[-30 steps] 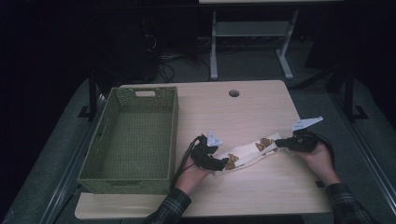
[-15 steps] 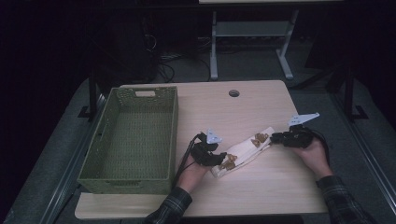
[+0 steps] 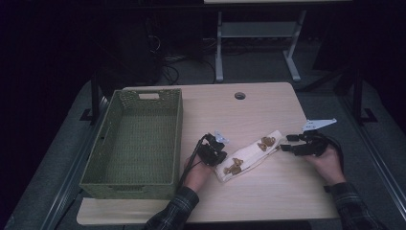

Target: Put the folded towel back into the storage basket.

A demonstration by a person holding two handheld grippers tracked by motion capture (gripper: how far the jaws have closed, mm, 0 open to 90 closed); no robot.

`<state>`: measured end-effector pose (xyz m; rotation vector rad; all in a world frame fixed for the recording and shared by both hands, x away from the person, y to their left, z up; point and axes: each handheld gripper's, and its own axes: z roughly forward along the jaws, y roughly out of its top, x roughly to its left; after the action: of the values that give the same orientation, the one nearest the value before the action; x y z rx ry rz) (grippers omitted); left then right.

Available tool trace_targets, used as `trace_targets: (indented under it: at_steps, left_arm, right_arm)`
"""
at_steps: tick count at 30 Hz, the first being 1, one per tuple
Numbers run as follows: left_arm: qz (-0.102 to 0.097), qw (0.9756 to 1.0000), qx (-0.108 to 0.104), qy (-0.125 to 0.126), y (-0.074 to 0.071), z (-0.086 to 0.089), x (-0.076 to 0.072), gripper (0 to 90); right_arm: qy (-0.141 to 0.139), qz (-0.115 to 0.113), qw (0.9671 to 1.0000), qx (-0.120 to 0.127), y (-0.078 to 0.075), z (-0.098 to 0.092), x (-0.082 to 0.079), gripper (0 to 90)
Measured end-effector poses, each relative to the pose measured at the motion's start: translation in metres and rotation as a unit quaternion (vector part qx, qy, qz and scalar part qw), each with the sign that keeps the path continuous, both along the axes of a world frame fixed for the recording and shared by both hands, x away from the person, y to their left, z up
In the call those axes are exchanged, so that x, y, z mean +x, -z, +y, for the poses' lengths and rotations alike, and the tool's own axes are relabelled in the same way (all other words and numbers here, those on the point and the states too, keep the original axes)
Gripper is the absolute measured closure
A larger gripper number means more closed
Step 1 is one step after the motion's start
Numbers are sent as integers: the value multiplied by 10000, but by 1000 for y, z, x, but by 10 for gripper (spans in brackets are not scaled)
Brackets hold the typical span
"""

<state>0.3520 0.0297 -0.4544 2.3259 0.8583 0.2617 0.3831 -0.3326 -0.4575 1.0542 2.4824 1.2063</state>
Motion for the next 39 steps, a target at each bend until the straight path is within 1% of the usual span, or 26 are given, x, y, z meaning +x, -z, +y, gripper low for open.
trace_targets:
  at_steps: [1, 3, 5, 7, 10, 13, 14, 15, 17, 19, 20, 21, 22, 23, 24, 25, 28, 30, 31, 32, 34, 35, 36, 37, 38, 39]
  left_arm:
    - [16, 10000, -4, 52, 0, -1, -2, 893]
    - [118, 9999, 13, 93, 1, -2, -6, 894]
    - [172, 9996, 22, 204, 1, -1, -10, 894]
    - [232, 9993, -29, 296, 1, -1, -14, 894]
    - [354, 9983, -80, 457, 1, -2, -21, 894]
    - [461, 9962, -144, 720, 1, -5, -27, 894]
    - [473, 9951, -104, 863, 1, -6, -29, 894]
    - [485, 9938, -113, 990, 1, -8, -31, 894]
    - [497, 9920, -115, 1151, 1, -12, -34, 894]
    - [517, 9902, -166, 1284, 1, -18, -37, 894]
    - [537, 9890, -239, 1356, 2, -22, -40, 894]
    - [540, 9877, -220, 1450, 2, -24, -41, 893]
    - [553, 9868, -286, 1497, 3, -28, -44, 893]
    - [559, 9849, -244, 1622, 3, -32, -46, 893]
    - [568, 9839, -300, 1670, 3, -36, -49, 893]
    - [537, 9818, -342, 1788, 4, -42, -53, 893]
    - [508, 9769, -378, 2043, 5, -55, -61, 887]
    - [478, 9749, -387, 2138, 5, -62, -66, 877]
    - [447, 9735, -378, 2209, 5, -66, -68, 872]
    - [433, 9723, -344, 2271, 4, -67, -69, 860]
    - [334, 9717, -328, 2317, 2, -68, -69, 821]
    - [254, 9710, -273, 2363, -1, -67, -66, 794]
    - [222, 9711, -301, 2357, -3, -67, -64, 750]
    - [243, 9704, -281, 2385, -5, -67, -60, 714]
    - [237, 9691, -337, 2432, -7, -67, -57, 660]
    - [180, 9674, -343, 2502, -9, -68, -55, 618]
  right_arm:
    - [-13, -35, 10000, -10, 0, 0, 0, 384]
    - [17, -42, 10000, -8, -1, 0, 0, 365]
    - [18, -95, 10000, 10, -2, -1, 1, 356]
    - [47, -125, 9999, 39, -3, -2, 1, 345]
    - [78, -122, 9999, 70, -4, -4, 1, 343]
    - [78, -112, 9999, 83, -4, -4, 1, 340]
    - [79, -112, 9999, 82, -4, -3, 1, 340]
    - [65, -121, 9999, 64, -3, -3, 1, 339]
    - [59, -108, 9999, 65, -4, -1, 1, 337]
    - [32, -143, 9999, 48, -4, 0, 1, 335]
    - [32, -141, 9999, 48, -4, 0, 1, 335]
    - [25, -145, 9999, 43, -4, 0, 0, 335]
    - [26, -149, 9999, 41, -4, 0, 0, 335]
    - [24, -150, 9999, 35, -4, 1, 0, 335]
    - [29, -142, 9999, 52, -4, 1, 0, 335]
    - [33, -137, 9999, 48, -4, 1, 0, 335]
    - [-1, -145, 9999, 28, -4, 2, 1, 335]
    - [4, -138, 9999, 25, -4, 3, 0, 334]
    - [0, -142, 9999, 24, -4, 3, 0, 334]
    - [-10, -149, 9999, 26, -4, 4, 0, 334]
    - [-35, -173, 9998, 10, -4, 4, 0, 334]
    - [-44, -186, 9998, 10, -4, 4, 0, 334]
    - [-39, -176, 9998, 20, -4, 4, 0, 334]
    - [-33, -176, 9998, 24, -4, 4, 0, 334]
    - [-32, -177, 9998, 45, -4, 4, 0, 334]
    - [-16, -171, 9998, 48, -4, 4, 0, 334]
